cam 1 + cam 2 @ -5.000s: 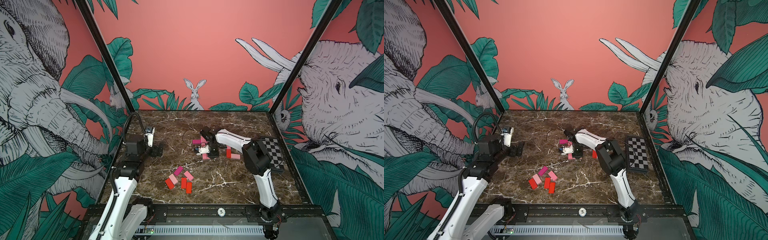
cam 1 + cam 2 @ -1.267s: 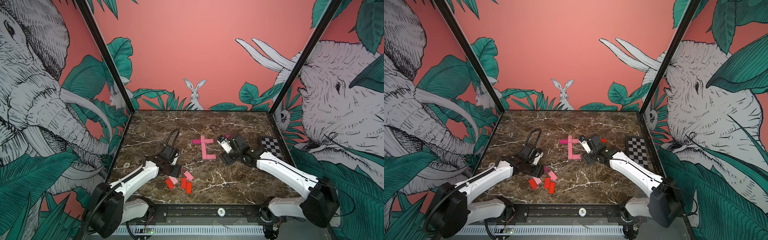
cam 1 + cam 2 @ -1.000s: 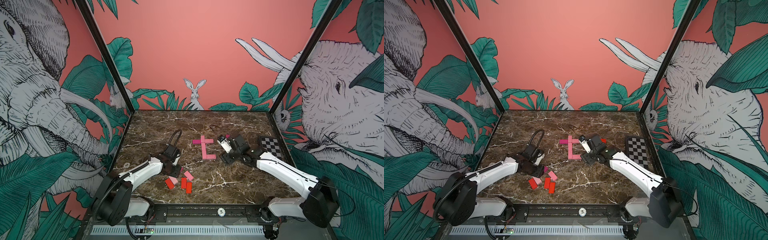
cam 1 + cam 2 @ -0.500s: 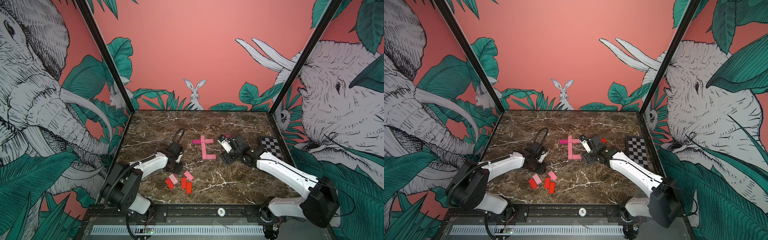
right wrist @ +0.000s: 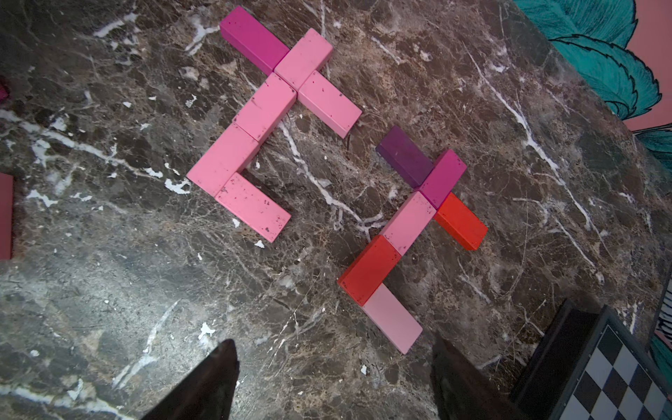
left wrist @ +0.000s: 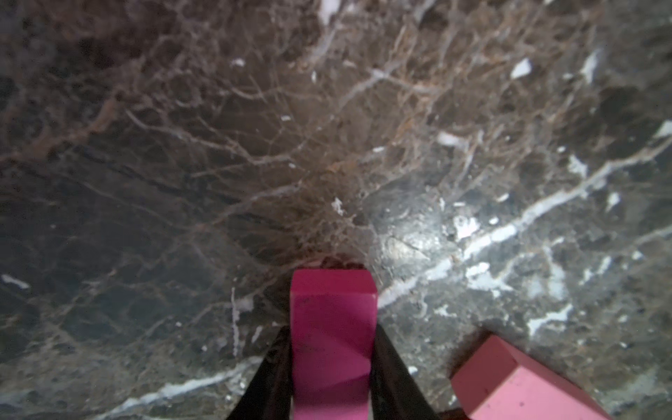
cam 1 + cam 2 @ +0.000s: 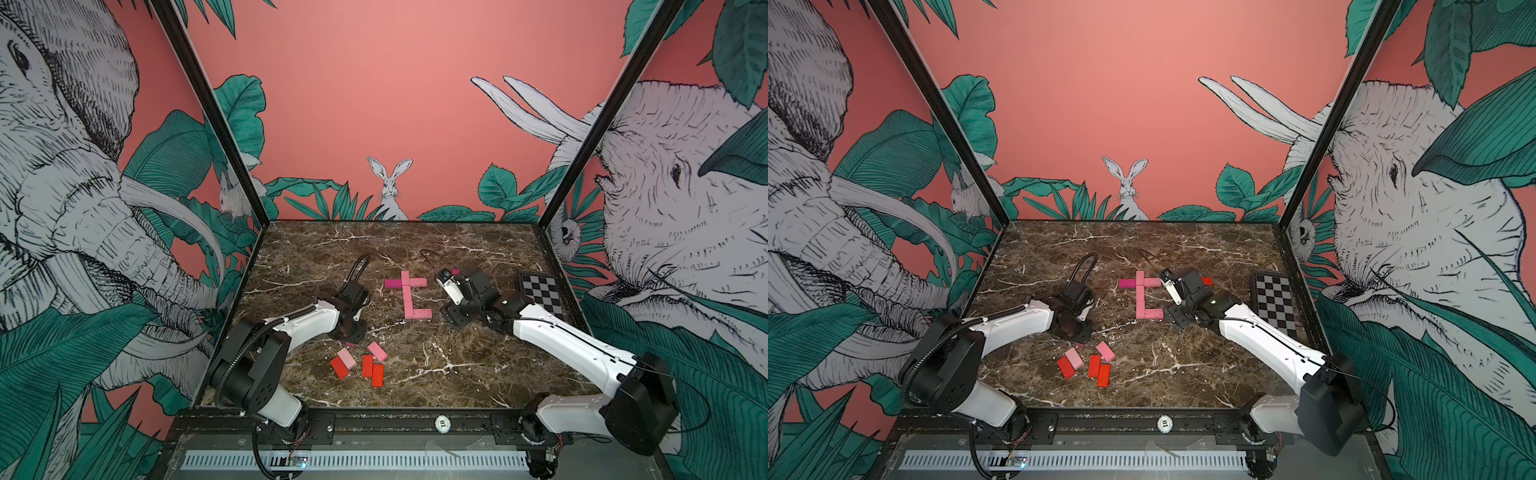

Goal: Assemble the letter t with building blocks
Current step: Pick up the building block from the center of the board, then place the building block at the center of the board.

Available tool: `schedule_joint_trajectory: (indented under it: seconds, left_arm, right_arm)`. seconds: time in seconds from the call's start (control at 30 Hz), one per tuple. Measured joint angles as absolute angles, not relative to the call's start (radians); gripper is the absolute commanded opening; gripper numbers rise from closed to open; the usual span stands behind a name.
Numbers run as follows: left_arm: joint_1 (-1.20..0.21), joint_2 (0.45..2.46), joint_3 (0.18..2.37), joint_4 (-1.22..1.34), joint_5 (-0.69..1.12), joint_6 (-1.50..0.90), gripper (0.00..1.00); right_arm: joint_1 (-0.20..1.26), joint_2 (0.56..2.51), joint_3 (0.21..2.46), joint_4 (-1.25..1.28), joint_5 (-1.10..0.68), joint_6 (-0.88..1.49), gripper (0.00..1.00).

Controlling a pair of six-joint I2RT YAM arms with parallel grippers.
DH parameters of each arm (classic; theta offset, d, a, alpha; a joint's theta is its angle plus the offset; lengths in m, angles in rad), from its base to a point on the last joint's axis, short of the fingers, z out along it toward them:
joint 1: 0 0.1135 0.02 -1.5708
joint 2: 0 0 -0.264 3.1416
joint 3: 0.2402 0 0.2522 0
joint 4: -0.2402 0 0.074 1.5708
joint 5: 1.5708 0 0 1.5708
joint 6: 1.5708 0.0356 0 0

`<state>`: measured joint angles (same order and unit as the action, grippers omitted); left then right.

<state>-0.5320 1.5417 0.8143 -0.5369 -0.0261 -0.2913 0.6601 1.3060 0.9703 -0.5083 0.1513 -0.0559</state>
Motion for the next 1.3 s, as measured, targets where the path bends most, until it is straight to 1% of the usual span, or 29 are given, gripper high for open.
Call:
schedule_joint_trajectory:
  seconds: [0.2, 0.3, 0.57, 0.77, 1.03, 1.3]
  left_arm:
    - [-0.443, 1.589, 0.895, -0.499, -0.041, -0.315, 0.32]
    - [-0.388, 1.629, 0.97, -0.487, -0.04, -0.316, 0.32]
    - [-0.293, 1.863, 1.269, -0.487, -0.031, -0.276, 0.32]
    - [-0.225, 2.009, 1.418, -0.493, 0.003, -0.26, 0.31]
    - [-0.192, 2.101, 1.531, -0.519, 0.022, -0.239, 0.31]
    - [-0.194, 2.115, 1.552, -0.531, 0.042, -0.228, 0.35]
  right_arm:
    - [0.66, 1.301, 0.97, -0.511, 0.167, -0.056, 0.82]
    - [0.66, 1.295, 0.97, -0.513, 0.17, -0.055, 0.82]
    - [0.66, 1.268, 0.971, -0.542, 0.177, -0.044, 0.82]
    - [0.66, 1.196, 0.957, -0.544, 0.18, -0.029, 0.83]
    - [0.66, 1.185, 0.949, -0.555, 0.18, -0.025, 0.83]
    - [0.66, 1.191, 0.949, -0.556, 0.18, -0.025, 0.82]
